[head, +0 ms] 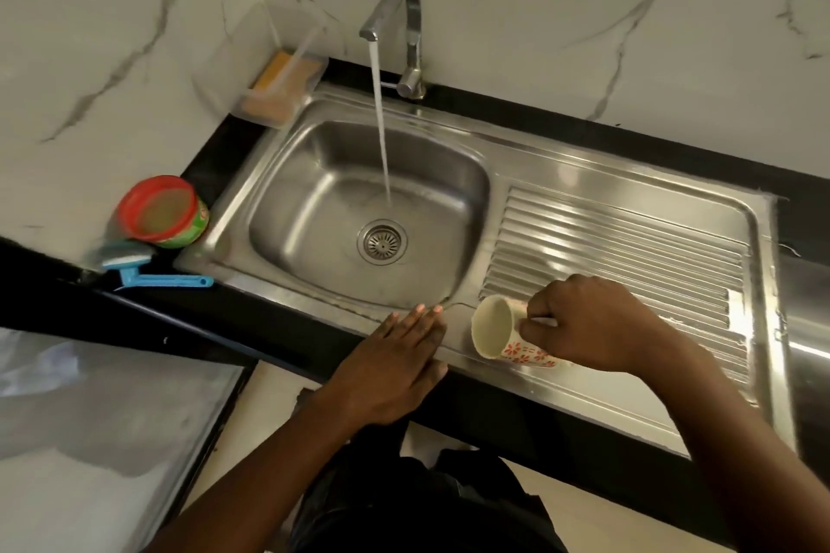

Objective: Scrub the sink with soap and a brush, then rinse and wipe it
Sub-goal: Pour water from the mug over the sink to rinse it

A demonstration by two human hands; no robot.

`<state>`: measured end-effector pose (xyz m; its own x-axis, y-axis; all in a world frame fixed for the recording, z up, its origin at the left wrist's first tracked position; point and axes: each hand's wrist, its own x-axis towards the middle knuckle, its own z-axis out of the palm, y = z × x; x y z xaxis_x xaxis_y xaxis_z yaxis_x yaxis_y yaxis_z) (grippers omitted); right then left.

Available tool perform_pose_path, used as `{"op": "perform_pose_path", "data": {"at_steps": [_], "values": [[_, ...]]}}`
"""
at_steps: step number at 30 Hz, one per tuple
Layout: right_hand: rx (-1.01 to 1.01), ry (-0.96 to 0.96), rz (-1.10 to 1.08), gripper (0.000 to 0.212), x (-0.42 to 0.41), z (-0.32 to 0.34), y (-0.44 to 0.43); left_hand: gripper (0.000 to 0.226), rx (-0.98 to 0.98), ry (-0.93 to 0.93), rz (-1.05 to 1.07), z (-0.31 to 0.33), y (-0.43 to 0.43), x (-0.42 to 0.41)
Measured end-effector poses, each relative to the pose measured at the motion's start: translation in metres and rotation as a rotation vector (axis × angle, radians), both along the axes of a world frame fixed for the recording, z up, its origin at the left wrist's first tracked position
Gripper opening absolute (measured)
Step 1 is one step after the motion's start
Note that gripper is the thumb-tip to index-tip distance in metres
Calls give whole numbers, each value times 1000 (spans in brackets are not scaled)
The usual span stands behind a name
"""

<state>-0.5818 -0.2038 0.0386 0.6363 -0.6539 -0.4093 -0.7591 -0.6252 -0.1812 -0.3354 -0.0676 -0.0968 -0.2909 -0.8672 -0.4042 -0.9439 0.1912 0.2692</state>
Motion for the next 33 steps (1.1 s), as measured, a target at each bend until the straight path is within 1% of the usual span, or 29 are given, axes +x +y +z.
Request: {"op": "perform_pose_path", "data": {"at_steps": [3,6,10,14,18,21,23,27,30,33], "values": [[-67,-10,80,42,38,0,6,70,34,7,41,1,9,14],[-107,-26,161,45,76,2,11,67,-1,57,48,-1,13,22],[-105,-46,177,44,108,0,13,66,-43,52,55,-5,13,32],[-46,-76,116,51,109,-7,3,64,-59,25,94,-4,13,53],[8,-90,69,71,96,-9,-11,75,-25,-61,164,-5,17,88],[-19,-65,60,76,90,-7,-18,82,-33,-94,203,-2,21,109],[-40,-36,70,74,93,-6,-18,83,-44,-85,223,1,25,117],[-58,1,108,54,117,-3,-10,83,-32,-52,237,7,31,117],[-97,-25,171,50,147,-5,1,76,-1,10,216,4,34,111],[-140,-60,233,47,180,-5,13,68,-52,25,198,-5,35,114]]}}
